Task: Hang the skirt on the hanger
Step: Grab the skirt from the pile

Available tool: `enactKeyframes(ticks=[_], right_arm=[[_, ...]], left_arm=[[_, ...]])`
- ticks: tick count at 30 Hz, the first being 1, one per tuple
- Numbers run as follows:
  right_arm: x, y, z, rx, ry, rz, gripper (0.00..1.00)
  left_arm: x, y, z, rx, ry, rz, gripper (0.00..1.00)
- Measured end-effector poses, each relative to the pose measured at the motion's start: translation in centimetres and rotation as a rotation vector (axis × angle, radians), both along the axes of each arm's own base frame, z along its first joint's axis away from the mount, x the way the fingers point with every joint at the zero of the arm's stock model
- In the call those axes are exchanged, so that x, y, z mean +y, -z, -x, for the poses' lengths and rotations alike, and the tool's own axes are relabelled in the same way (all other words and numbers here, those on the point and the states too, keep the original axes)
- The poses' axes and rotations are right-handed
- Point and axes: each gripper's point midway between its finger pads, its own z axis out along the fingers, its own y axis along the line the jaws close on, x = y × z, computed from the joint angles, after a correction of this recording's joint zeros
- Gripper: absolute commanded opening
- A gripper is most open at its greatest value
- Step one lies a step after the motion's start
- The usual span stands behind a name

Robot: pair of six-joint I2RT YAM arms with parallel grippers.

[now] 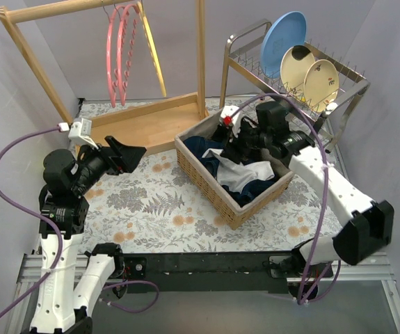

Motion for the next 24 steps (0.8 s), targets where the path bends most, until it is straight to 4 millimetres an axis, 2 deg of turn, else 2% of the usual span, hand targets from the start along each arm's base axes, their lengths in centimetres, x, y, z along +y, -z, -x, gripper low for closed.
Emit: enactKeyframes(ticks=[2,3,6,9,12,15,16,17,21,24], right_arm=[[0.9,0.0,-2.0,0.004,0.004,0.028,0.71],[1.5,0.8,-3.5,0.021,0.012,0.055,0.7],[2.0,3.5,-5.1,0.079,0.025,0.115,0.64],[1.9,7.0,-5.7,0.159,0.042,0.186,0.59],[1.5,9.0,-5.2,0.215,0.044,0.232,0.51],[1.6,9.2,-4.6,0.232,0.034,0.246,0.24],[1.7,9.2,-4.5,0.232,0.031,0.247,0.09],[1.8,9.1,-4.4,0.233,0.031,0.247,0.02],[2.0,8.0,-4.4,0.223,0.037,0.255,0.01],[1.9,5.4,-5.2,0.176,0.061,0.251,0.01]], left_arm=[[0.0,1.9,0.1,0.036,0.0,-0.001,0.89],[0.0,2.9,0.2,0.053,-0.001,-0.002,0.9],[0.2,5.0,0.8,0.089,-0.01,-0.002,0.91],[0.3,5.1,1.9,0.07,-0.019,-0.001,0.91],[0.4,4.3,3.0,0.024,-0.02,0.002,0.91],[0.4,3.9,3.6,0.001,-0.02,0.003,0.91],[0.4,3.9,3.6,0.0,-0.02,0.003,0.92],[0.4,3.9,3.6,0.001,-0.021,0.003,0.92],[0.4,4.8,3.5,0.024,-0.022,0.003,0.92],[0.5,5.3,3.6,0.039,-0.023,0.003,0.92]])
